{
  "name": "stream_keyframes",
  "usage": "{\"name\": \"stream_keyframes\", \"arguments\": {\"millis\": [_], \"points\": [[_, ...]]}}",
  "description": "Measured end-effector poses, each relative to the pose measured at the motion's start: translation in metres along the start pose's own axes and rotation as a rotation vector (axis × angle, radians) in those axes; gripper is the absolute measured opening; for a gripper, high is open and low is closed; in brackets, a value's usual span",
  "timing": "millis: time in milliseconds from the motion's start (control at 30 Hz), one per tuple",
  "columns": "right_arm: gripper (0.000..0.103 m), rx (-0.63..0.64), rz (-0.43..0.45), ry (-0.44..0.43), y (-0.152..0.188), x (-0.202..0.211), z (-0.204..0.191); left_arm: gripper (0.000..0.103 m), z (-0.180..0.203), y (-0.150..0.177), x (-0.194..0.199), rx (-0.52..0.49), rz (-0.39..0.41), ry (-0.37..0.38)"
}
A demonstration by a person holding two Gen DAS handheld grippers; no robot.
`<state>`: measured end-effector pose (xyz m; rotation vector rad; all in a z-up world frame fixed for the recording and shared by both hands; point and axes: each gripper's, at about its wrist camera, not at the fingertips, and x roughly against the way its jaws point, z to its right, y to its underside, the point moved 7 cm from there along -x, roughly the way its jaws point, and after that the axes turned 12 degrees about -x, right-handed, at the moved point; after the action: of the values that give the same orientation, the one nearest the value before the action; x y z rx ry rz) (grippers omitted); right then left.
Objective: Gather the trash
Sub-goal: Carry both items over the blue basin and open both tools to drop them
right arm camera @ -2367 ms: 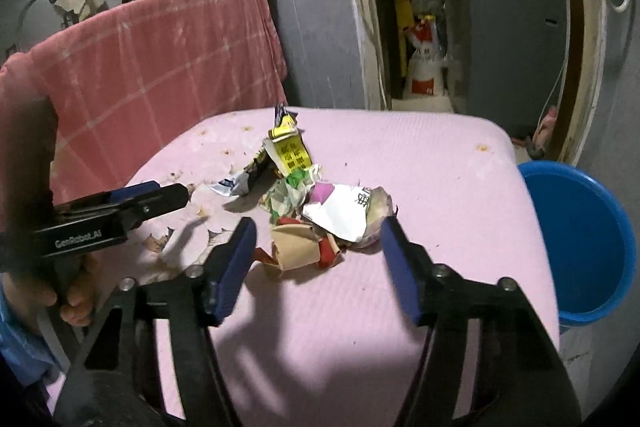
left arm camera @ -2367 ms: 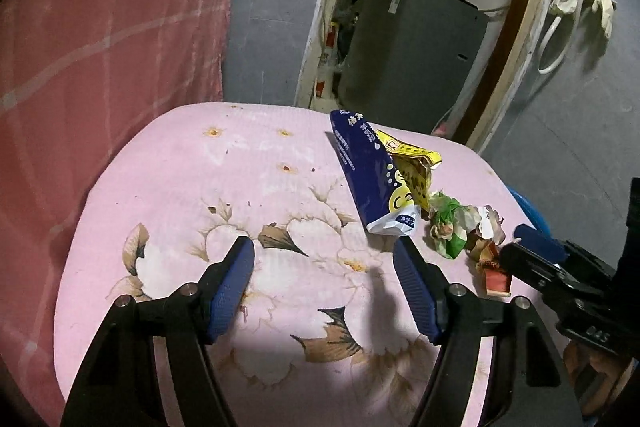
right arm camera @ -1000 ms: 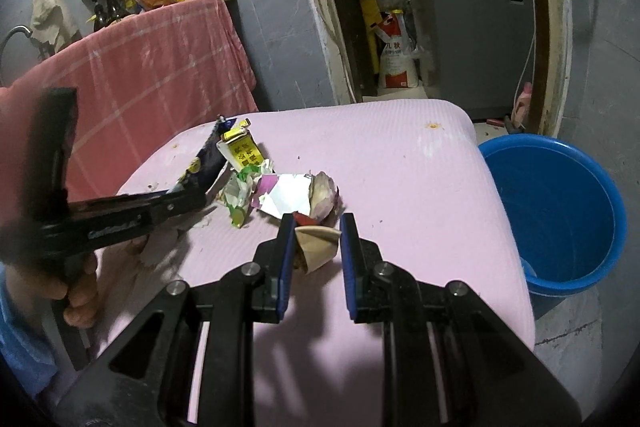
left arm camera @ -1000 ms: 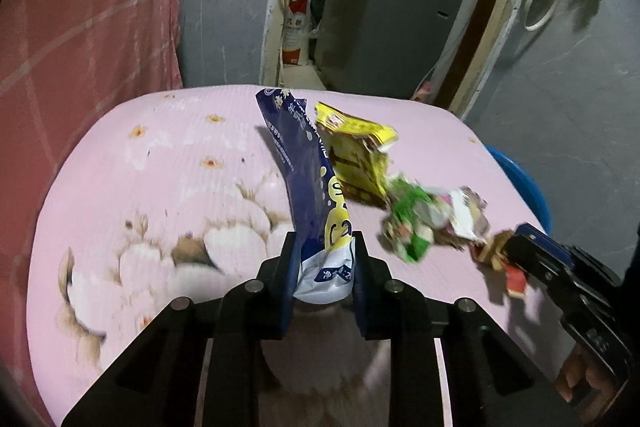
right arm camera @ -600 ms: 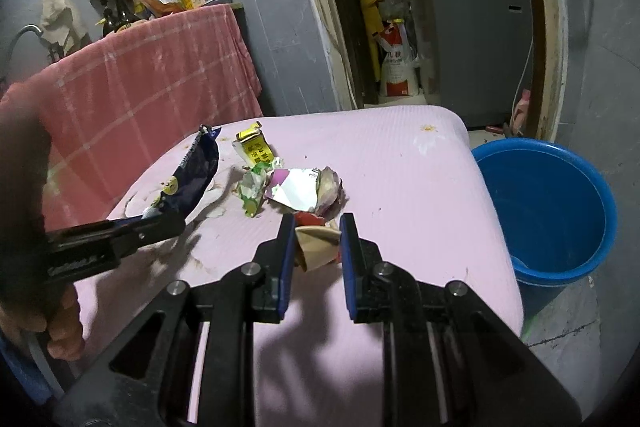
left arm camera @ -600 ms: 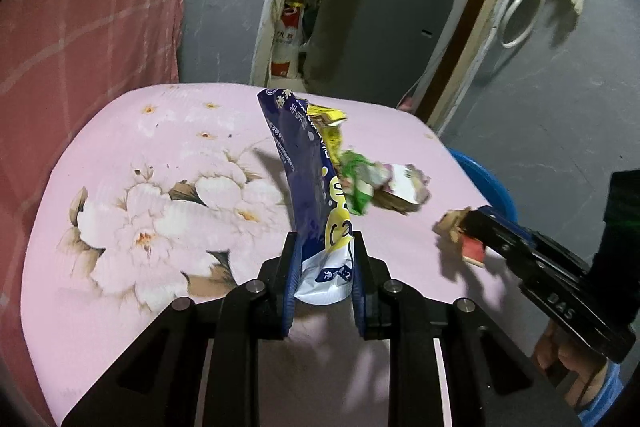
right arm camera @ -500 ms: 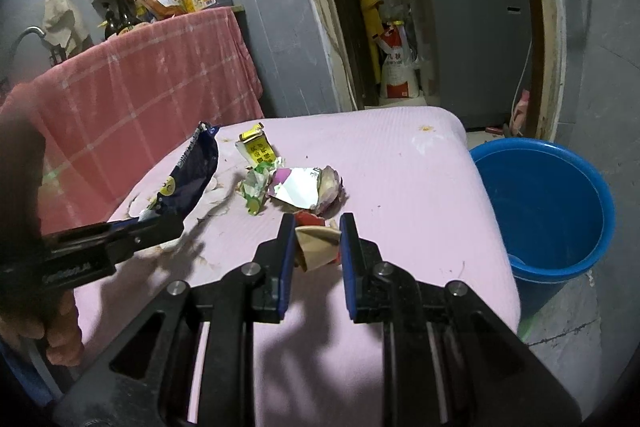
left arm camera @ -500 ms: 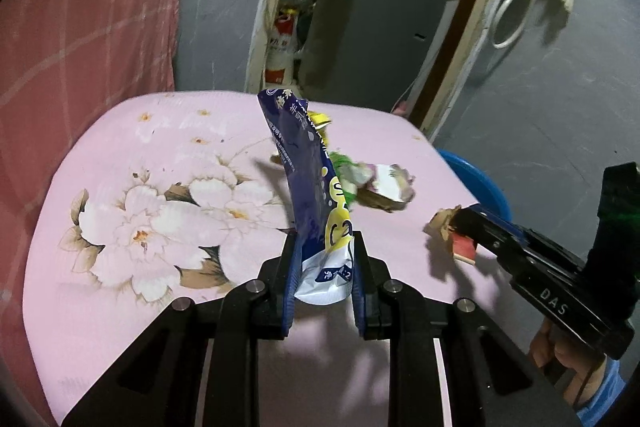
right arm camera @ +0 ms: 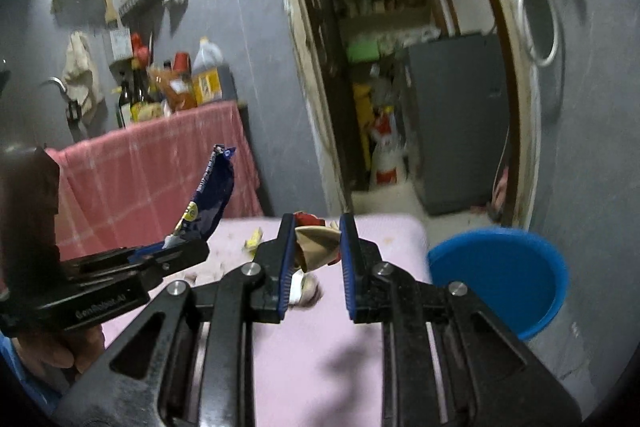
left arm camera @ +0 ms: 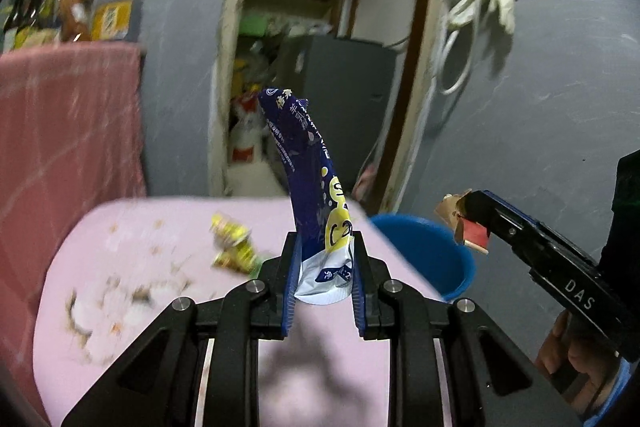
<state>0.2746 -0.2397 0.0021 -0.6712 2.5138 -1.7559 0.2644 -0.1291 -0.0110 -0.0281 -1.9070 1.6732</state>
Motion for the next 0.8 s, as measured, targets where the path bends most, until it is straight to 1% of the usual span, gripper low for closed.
{"name": "stream_keyframes", "arguments": {"millis": [67, 233, 367, 433, 467, 567, 633, 733, 800], "points": [[0.021, 0.01, 0.05, 0.006, -0.015, 0.01, 0.004, 0.019, 0.008, -0.014, -0.003, -0.016, 0.031, 0.013], [0.021, 0.018, 0.143, 0.031, -0.045, 0.028, 0.018, 0.02, 0.031, -0.05, -0.008, -0.074, 0.117, 0.032], [0.021, 0.012, 0.198, 0.06, -0.062, 0.034, 0.035, 0.02, 0.044, -0.067, -0.021, -0.101, 0.145, 0.048], [0.021, -0.001, 0.212, 0.075, -0.067, 0.034, 0.046, 0.02, 0.051, -0.075, -0.031, -0.116, 0.151, 0.056], [0.021, -0.007, 0.218, 0.081, -0.068, 0.035, 0.053, 0.02, 0.049, -0.074, -0.035, -0.12, 0.152, 0.06], [0.021, -0.031, 0.22, 0.108, -0.07, 0.029, 0.074, 0.02, 0.06, -0.08, -0.055, -0.139, 0.133, 0.081], [0.021, -0.052, 0.21, 0.13, -0.068, 0.023, 0.09, 0.02, 0.066, -0.077, -0.071, -0.136, 0.107, 0.11], [0.021, -0.093, 0.172, 0.163, -0.059, 0.011, 0.115, 0.02, 0.074, -0.072, -0.1, -0.097, 0.05, 0.179], [0.021, -0.119, 0.133, 0.187, -0.051, 0.0, 0.131, 0.02, 0.08, -0.065, -0.122, -0.07, -0.004, 0.23]]}}
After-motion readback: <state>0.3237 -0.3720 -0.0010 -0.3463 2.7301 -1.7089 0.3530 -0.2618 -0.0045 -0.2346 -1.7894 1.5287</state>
